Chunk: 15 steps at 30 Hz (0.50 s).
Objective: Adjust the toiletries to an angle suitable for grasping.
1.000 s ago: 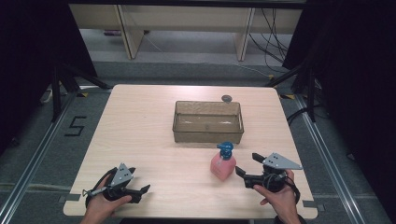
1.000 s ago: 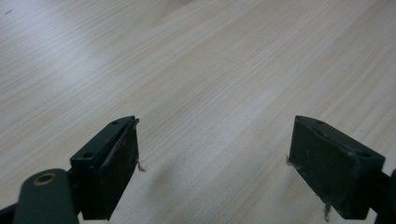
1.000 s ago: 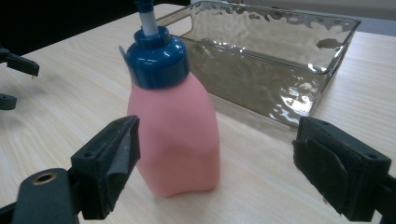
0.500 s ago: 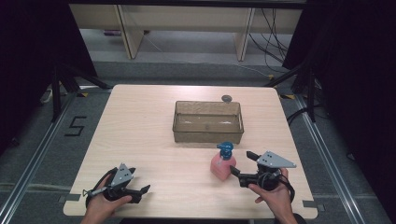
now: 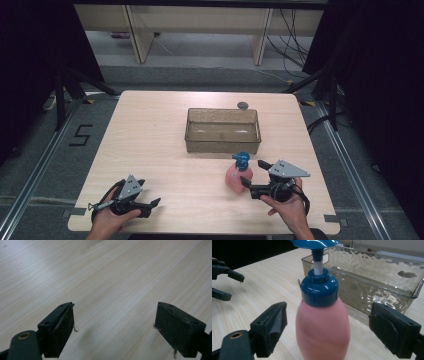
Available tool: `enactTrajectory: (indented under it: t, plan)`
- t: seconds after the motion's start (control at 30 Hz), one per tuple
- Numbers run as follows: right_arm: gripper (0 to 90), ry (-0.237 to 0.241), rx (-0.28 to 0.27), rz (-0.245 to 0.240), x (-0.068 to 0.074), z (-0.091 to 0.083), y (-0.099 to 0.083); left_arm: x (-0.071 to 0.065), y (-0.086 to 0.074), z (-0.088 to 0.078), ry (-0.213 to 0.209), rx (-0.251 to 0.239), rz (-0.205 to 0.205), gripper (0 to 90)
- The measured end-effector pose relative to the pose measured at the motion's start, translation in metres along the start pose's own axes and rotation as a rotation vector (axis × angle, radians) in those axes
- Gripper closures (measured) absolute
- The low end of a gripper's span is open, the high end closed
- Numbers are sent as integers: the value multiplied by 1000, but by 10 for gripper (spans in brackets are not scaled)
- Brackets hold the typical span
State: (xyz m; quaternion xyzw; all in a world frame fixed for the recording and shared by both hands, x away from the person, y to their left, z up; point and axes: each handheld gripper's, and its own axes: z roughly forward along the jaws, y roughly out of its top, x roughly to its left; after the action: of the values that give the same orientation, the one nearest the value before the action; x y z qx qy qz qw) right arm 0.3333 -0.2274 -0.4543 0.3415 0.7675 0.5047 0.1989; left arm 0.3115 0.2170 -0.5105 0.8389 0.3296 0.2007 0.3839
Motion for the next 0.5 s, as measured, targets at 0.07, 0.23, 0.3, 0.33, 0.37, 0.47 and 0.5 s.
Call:
enactTrajectory:
  t: [0.07, 0.23, 0.3, 0.33, 0.37, 0.47, 0.5]
  plan:
    - [158, 4, -4, 12, 1, 1, 0, 0, 0, 0, -1, -1, -2, 155]
    - [159, 5, -5, -2, 1, 4, 2, 0, 0, 1, -1, -2, -3, 155]
    - [160, 8, 3, 18, 3, 5, 2, 0, 0, 1, -2, -2, -4, 155]
    - [159, 13, 11, 27, 4, 4, 3, 0, 0, 1, -1, -2, -3, 155]
    - [160, 3, -6, -2, 2, 6, 3, 0, 0, 1, -1, -2, -4, 155]
    - [162, 11, -6, -7, 2, 7, 4, 0, 0, 1, -3, -11, -16, 155]
    - [163, 18, -2, 11, 3, 7, 4, 0, 0, 1, -3, -12, -15, 155]
